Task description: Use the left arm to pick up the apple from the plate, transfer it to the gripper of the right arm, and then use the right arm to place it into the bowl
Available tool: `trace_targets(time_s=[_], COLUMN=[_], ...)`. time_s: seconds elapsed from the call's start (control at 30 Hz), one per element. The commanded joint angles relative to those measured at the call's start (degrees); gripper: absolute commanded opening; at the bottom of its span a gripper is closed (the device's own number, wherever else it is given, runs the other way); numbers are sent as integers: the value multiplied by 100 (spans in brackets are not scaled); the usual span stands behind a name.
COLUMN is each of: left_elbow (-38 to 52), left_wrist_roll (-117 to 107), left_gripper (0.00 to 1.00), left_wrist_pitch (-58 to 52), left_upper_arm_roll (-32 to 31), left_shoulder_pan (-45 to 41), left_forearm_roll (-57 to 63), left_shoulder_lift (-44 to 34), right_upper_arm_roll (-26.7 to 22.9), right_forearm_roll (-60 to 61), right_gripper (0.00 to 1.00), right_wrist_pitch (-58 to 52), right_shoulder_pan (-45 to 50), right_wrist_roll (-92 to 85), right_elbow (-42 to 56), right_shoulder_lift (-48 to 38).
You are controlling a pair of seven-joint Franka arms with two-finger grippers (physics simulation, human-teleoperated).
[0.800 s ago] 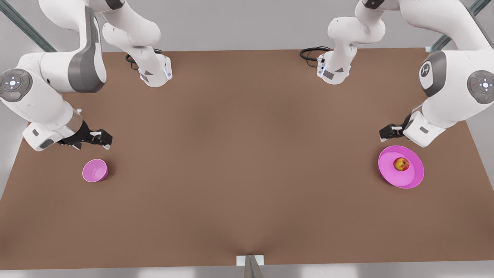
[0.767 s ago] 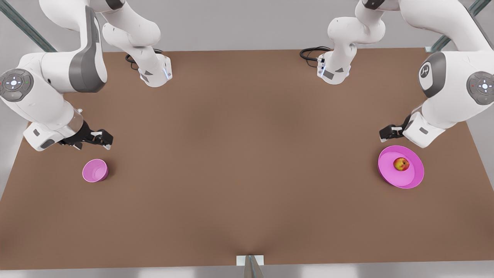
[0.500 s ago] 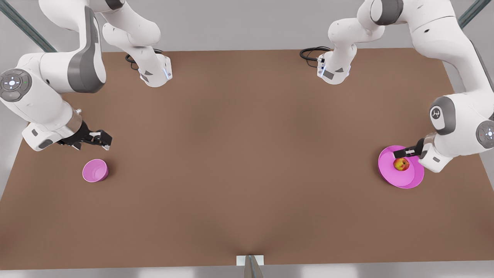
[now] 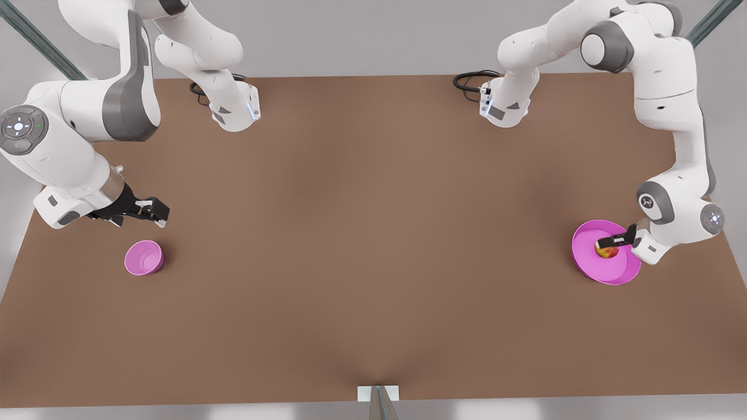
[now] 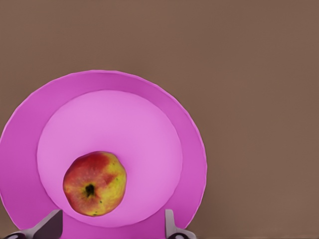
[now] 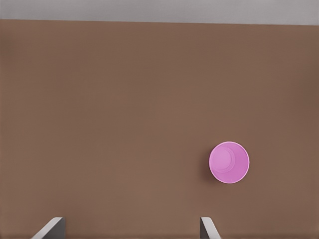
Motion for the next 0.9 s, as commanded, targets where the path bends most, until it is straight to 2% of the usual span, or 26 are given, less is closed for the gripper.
trace_targets(time_s=[0.0,0.63,0.67,0.77,0.87], left_elbow=[-122,-219,-228,-228,-228], left_wrist_roll=[1735,1893,1893,1893,1885], left_gripper=[100,100,98,85,83], left_wrist_pitch=[685,1309,1309,1309,1309], left_upper_arm_roll=[12,29,29,29,29], left_shoulder_pan=[31,198,207,198,198], left_forearm_roll=[8,25,25,17,17], left_shoulder_lift=[-27,641,650,685,685], right_upper_arm_roll=[1,-34,-34,-34,-34], right_forearm_roll=[6,6,6,6,6], right_gripper=[100,100,100,100,100], right_wrist_pitch=[-1,-19,-19,-19,-19], right_shoulder_pan=[0,-9,-26,-26,-9], right_wrist_roll=[39,31,31,31,31], right_elbow=[-3,-3,-3,-3,-3], right_shoulder_lift=[-6,29,29,29,29])
